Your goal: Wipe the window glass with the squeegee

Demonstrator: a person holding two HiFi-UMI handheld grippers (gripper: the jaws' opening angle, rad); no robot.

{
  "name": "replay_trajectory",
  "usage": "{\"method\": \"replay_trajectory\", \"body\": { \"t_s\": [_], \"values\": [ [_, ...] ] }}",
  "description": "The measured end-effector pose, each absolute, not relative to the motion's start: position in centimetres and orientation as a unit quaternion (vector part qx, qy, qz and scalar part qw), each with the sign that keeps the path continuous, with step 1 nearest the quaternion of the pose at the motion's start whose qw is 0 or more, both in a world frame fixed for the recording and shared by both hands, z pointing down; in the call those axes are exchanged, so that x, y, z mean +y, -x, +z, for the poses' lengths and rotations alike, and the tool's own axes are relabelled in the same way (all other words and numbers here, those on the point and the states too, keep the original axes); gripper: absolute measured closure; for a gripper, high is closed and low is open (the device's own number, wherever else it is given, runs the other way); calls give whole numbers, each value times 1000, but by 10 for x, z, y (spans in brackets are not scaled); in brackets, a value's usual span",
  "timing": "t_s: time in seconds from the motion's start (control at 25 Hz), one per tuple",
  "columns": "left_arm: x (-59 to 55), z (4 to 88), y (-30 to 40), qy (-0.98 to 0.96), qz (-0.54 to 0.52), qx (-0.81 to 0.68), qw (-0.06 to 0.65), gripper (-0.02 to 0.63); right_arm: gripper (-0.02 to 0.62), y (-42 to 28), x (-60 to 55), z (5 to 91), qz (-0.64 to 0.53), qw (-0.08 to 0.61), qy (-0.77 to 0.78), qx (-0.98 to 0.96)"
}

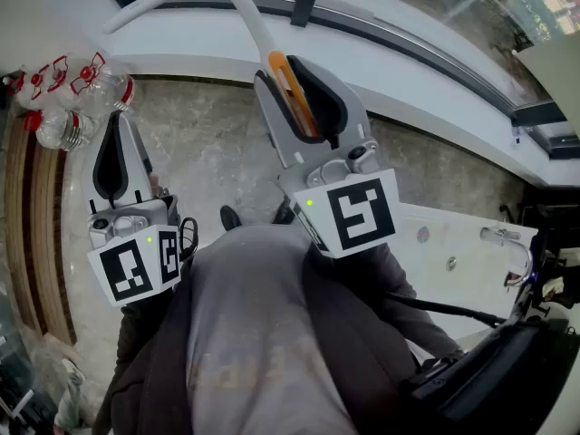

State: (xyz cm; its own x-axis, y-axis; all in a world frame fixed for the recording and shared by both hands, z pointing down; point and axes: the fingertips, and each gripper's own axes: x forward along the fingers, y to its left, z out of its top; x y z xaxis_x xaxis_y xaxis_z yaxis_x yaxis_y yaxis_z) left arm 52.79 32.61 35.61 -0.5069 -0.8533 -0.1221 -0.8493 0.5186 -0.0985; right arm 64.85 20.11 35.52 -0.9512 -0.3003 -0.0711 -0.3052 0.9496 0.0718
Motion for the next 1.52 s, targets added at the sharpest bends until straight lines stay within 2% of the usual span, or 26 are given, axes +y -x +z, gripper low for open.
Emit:
{"method": "replay_trajectory", "body": {
  "t_s": [0.72, 0.96, 1.24, 1.52],
  "values": [
    [365, 364, -475, 481, 1, 873, 75, 606, 465, -593, 231, 354, 40, 37, 146, 988],
    [399, 377, -454, 484, -5, 874, 39, 606, 465, -569, 255, 362, 25, 12, 153, 988],
    [346, 346, -392, 501, 6, 864, 54, 606, 465, -526, 204, 326, 43, 37, 193, 980],
    [255, 342, -332, 514, -6, 854, 81, 606, 465, -486, 128, 334, 36, 61, 225, 972]
  ]
}}
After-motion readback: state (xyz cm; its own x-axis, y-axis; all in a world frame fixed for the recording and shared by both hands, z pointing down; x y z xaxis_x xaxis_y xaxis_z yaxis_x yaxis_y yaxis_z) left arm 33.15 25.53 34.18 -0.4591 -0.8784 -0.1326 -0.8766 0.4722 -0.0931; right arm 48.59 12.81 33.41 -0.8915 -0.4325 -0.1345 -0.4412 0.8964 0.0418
